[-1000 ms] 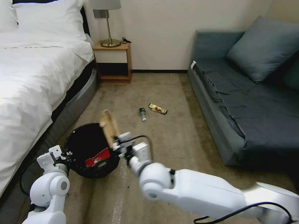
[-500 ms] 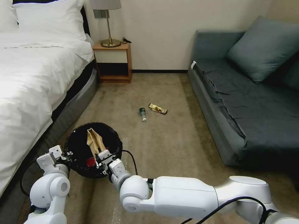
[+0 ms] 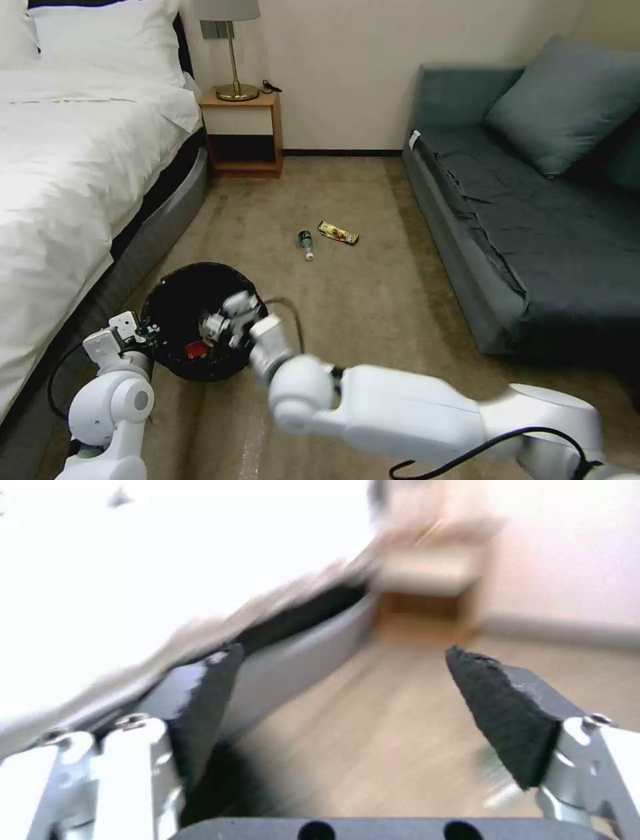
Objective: Pick up the trash bin, then pick up the garbage on the floor and place it into the trash bin.
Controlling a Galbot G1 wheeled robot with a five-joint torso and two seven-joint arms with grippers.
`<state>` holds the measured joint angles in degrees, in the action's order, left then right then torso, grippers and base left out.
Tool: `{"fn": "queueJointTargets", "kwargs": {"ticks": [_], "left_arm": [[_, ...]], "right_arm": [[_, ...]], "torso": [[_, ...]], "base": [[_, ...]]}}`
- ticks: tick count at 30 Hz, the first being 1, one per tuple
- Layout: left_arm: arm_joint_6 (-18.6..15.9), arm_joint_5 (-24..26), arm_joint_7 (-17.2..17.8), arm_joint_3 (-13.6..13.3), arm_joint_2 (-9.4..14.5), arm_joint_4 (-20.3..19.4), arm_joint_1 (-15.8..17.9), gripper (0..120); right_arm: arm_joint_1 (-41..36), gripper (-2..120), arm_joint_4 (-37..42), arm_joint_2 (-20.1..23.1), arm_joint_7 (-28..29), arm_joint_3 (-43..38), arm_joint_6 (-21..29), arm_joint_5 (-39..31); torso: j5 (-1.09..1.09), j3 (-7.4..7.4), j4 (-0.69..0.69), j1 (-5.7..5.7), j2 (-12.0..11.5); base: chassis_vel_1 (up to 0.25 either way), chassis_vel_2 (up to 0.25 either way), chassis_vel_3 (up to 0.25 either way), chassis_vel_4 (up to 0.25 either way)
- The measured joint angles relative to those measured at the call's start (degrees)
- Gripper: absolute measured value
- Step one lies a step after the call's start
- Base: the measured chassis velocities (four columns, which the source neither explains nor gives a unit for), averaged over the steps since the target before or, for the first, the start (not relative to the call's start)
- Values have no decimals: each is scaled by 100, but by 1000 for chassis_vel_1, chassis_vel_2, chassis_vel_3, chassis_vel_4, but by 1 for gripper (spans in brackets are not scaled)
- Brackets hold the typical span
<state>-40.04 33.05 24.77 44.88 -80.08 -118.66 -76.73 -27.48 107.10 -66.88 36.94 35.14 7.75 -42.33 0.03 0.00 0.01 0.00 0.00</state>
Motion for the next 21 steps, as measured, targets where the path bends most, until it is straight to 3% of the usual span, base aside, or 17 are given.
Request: {"fn": "queueJointTargets", "kwargs": {"ticks": [1, 5, 7, 9, 11, 12, 15, 21], "left_arm": [[0, 0, 0, 0, 0, 0, 0, 3], [55, 1, -57, 43, 50, -22, -20, 3], [66, 2, -71, 45, 51, -22, -19, 3], [114, -17, -105, 71, 52, 8, -17, 3], [136, -38, -129, 76, 53, 39, -13, 3], [136, -38, -129, 76, 53, 39, -13, 3], [160, -48, -158, 81, 64, 85, 20, 3], [215, -75, -215, 100, 82, 132, 22, 3]], "right_arm": [[0, 81, 0, 0, 0, 0, 0, 0], [-808, 98, 472, 777, -497, -1807, -233, 1029], [-1043, 99, 622, 891, -560, -2166, -243, 1193], [-2249, 100, 1263, 1106, -671, -3306, -257, 1725], [-3123, 100, 1630, 1068, -694, -4008, -328, 2196], [-3123, 100, 1630, 1068, -694, -4008, -328, 2196], [-4405, 100, 1937, 736, -749, -4698, -493, 3098], [-5570, 100, 2148, -4, -688, -4892, -634, 3687]], "torso": [[0, 0, 0, 0, 0], [1, 0, -5, 0, 0], [0, 0, -4, 0, 0], [2, 0, -3, 0, 0], [-2, -1, -2, 0, 1], [-2, -1, -2, 0, 1], [-1, -1, -2, 0, 1], [-2, -1, -2, 0, 1]], "base": [[0, 0, 0, 0], [0, 0, 0, 0], [0, 0, 0, 0], [0, 0, 0, 0], [0, 0, 0, 0], [0, 0, 0, 0], [0, 0, 0, 0], [0, 0, 0, 0]]}}
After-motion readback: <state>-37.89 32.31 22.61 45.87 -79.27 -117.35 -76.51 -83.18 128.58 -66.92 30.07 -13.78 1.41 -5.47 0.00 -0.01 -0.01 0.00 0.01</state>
